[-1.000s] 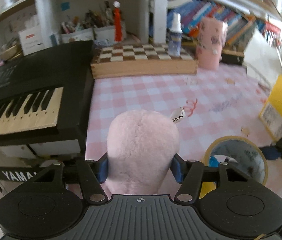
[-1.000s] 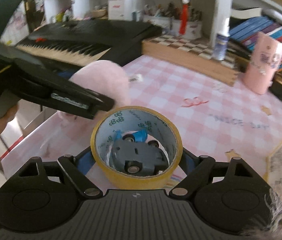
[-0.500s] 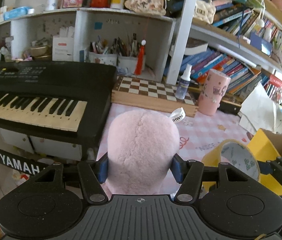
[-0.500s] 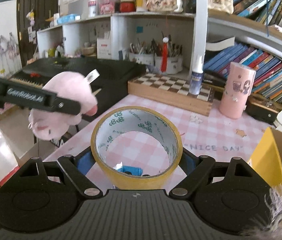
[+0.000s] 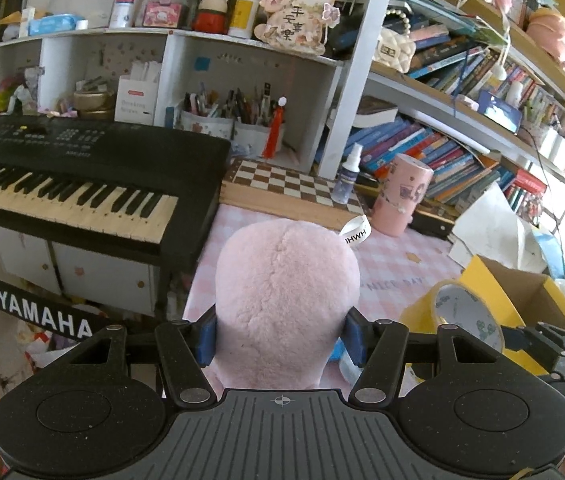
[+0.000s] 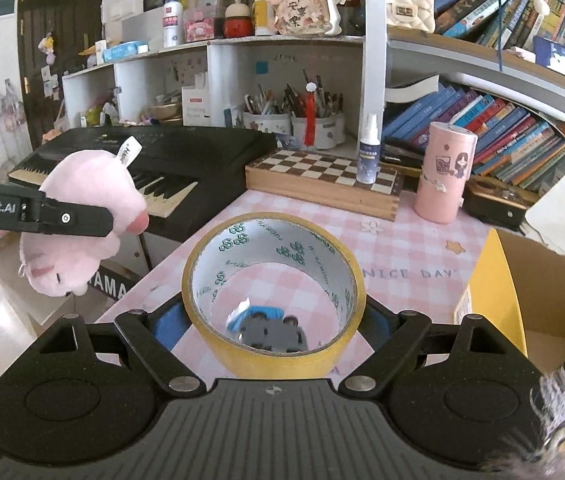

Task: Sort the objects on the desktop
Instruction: 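Lift the tape roll and pig plush with both tools toward the yellow box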

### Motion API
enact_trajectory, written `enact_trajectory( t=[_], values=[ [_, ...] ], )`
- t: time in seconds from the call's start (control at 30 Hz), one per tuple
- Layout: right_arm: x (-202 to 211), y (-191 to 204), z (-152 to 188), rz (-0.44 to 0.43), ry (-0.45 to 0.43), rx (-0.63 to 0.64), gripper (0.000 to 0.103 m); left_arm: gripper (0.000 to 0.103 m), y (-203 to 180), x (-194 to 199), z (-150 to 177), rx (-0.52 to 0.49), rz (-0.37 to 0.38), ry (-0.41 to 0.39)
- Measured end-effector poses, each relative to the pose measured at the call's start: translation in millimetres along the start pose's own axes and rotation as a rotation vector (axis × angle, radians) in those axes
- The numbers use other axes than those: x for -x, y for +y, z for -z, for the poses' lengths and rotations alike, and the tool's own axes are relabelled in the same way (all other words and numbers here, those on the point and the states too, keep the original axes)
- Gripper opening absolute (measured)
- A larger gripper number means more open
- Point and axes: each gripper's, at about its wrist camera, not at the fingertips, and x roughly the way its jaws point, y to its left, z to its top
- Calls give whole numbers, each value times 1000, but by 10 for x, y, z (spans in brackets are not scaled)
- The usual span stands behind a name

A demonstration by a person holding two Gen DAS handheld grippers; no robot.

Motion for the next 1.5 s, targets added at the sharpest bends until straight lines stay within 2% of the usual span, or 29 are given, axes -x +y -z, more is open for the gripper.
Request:
enact_trajectory(
  t=[0.2, 0.47, 0.77, 1.07, 1.5],
  values=[
    [212, 130, 129, -4, 17, -1, 85, 59, -33, 283, 230, 14, 19, -1],
    [464, 253, 431, -28, 109, -43, 85, 59, -67, 647, 578, 93, 39, 14],
    [839, 445, 643, -28, 94, -60, 85, 59, -118, 983, 862, 91, 43, 28],
    [1212, 484, 856, 38, 83, -105, 85, 59, -202, 1157, 1104, 77, 72, 61],
    [1577, 278, 1129, 156, 96, -182, 85, 59, -536, 1076, 1224, 1, 185, 121]
  ],
)
